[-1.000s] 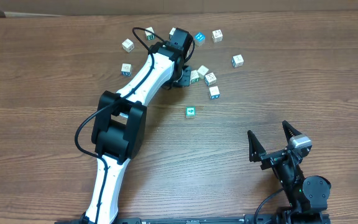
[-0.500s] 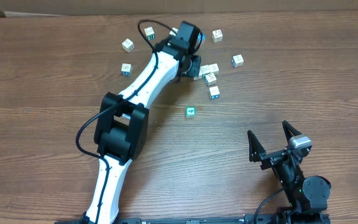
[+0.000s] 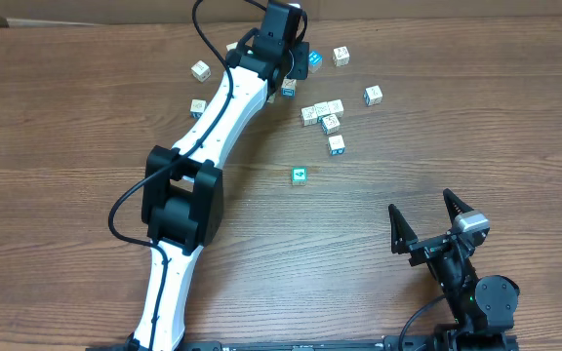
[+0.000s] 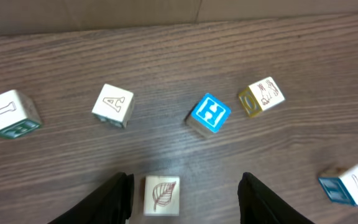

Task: Form a circle

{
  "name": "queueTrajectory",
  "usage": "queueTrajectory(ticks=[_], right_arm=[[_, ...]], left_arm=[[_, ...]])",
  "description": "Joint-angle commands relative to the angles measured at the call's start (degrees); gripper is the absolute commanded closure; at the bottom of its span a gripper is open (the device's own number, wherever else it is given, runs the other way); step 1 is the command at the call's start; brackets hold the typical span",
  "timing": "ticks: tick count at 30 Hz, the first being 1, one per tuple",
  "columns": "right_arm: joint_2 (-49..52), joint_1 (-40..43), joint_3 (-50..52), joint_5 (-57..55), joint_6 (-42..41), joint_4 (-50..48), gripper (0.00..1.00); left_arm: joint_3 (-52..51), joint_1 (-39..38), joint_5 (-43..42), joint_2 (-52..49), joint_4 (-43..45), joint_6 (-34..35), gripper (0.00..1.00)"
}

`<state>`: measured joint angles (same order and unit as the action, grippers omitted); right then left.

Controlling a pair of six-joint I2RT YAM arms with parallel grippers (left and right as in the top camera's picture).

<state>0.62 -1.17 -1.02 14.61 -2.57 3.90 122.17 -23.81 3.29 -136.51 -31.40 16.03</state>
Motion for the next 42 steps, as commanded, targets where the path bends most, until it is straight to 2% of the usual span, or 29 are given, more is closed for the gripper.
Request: queueTrajectory(ticks=[1, 12, 20, 23, 25, 28, 31, 38, 42], right_arm=[[-0.46, 0.17, 0.57, -0.44, 0.28, -0.35, 0.00], [-0.46, 0.17, 0.57, -0.44, 0.28, -0.37, 0.00], [-0.46, 0.17, 0.57, -0.44, 0.28, -0.37, 0.00], [-0.46, 0.17, 0.57, -0.44, 0.28, -0.35, 0.00], [-0.46, 0.17, 0.57, -0.44, 0.28, -0.37, 0.00], [-0.46, 0.17, 0.57, -0.44, 0.28, -0.37, 0.00], [-0.46, 0.17, 0.57, -0.44, 0.28, -0.35, 0.00], [-0.46, 0.17, 0.57, -0.44, 0.26, -0.37, 0.00], [-0.46, 0.17, 0.57, -0.44, 0.26, -0.37, 0.00]], left_arm=[[-0.24, -0.20, 1.64, -4.37, 1.05, -1.92, 0.48], [-0.28, -0.20, 1.68, -7.32, 1.64, -2.36, 0.46], [-0.31, -0.20, 1.62, -8.66, 1.51, -2.38, 0.59], [-0.31, -0.22, 1.66, -9.44, 1.70, -2.38, 0.59], [-0.31, -0.22, 1.77, -9.44, 1.70, -2.38, 0.63], [-0.28, -0.20, 1.77, -9.44, 1.57, -2.40, 0.57], [-0.28, -0.22, 1.79, -9.44, 0.92, -3.08, 0.57], [-0.28, -0.59, 1.79, -9.42, 1.03, -3.45, 0.73], [1.16, -0.59, 1.77, -8.94, 0.39, -3.43, 0.77]])
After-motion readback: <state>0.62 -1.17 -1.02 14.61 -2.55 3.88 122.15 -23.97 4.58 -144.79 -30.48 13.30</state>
